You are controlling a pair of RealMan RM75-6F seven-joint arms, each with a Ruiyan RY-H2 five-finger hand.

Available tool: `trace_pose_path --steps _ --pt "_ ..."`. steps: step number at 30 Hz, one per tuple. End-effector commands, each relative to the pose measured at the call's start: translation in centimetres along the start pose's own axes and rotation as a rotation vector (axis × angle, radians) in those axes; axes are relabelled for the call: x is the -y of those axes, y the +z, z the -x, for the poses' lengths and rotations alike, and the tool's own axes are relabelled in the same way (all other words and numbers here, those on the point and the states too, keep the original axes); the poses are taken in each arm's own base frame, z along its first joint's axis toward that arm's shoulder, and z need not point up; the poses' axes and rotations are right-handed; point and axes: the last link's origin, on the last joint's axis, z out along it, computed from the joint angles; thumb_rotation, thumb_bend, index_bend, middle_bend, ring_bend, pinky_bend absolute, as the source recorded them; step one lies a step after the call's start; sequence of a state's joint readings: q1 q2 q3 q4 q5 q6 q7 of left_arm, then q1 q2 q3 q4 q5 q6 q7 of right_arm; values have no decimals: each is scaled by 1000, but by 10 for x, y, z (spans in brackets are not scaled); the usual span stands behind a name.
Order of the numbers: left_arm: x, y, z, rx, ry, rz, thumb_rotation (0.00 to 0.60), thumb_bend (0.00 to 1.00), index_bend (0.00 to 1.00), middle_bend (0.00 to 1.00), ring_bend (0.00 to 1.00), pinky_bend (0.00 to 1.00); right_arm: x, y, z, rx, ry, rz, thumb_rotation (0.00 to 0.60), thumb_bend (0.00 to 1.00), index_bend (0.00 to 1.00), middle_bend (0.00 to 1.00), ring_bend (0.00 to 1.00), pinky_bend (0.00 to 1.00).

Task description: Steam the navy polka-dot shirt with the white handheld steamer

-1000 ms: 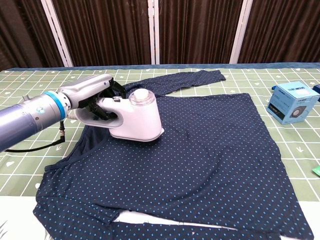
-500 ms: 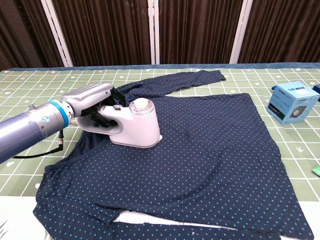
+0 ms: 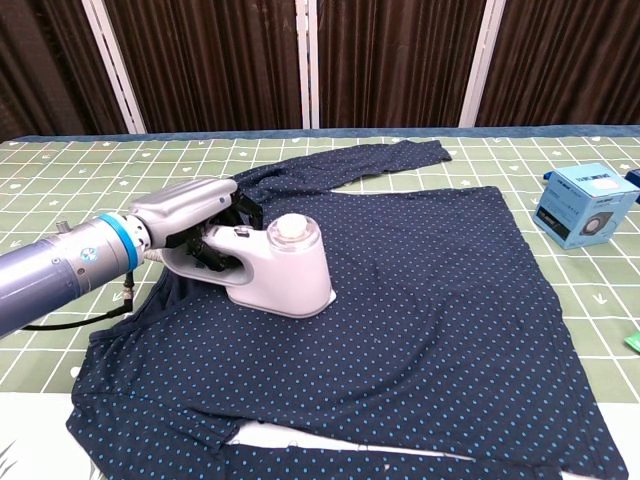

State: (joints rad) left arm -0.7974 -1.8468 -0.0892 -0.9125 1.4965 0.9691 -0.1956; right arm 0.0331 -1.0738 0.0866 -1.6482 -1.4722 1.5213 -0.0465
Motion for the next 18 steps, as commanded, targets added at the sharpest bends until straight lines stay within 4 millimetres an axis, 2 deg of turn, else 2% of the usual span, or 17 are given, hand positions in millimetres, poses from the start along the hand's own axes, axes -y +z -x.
trace_pose_path --steps 1,5,18 --pt "-6 -3 0 1 53 44 600 801 958 854 834 1000 0 -1 -1 -3 2 0 600 0 0 0 0 0" --pt "-14 -6 1 -9 123 103 600 800 958 854 833 1000 0 -1 -2 -7 5 -1 600 0 0 0 0 0" --pt "-36 -14 15 12 124 191 600 797 959 854 834 1000 0 -3 -4 -12 8 -4 600 0 0 0 0 0"
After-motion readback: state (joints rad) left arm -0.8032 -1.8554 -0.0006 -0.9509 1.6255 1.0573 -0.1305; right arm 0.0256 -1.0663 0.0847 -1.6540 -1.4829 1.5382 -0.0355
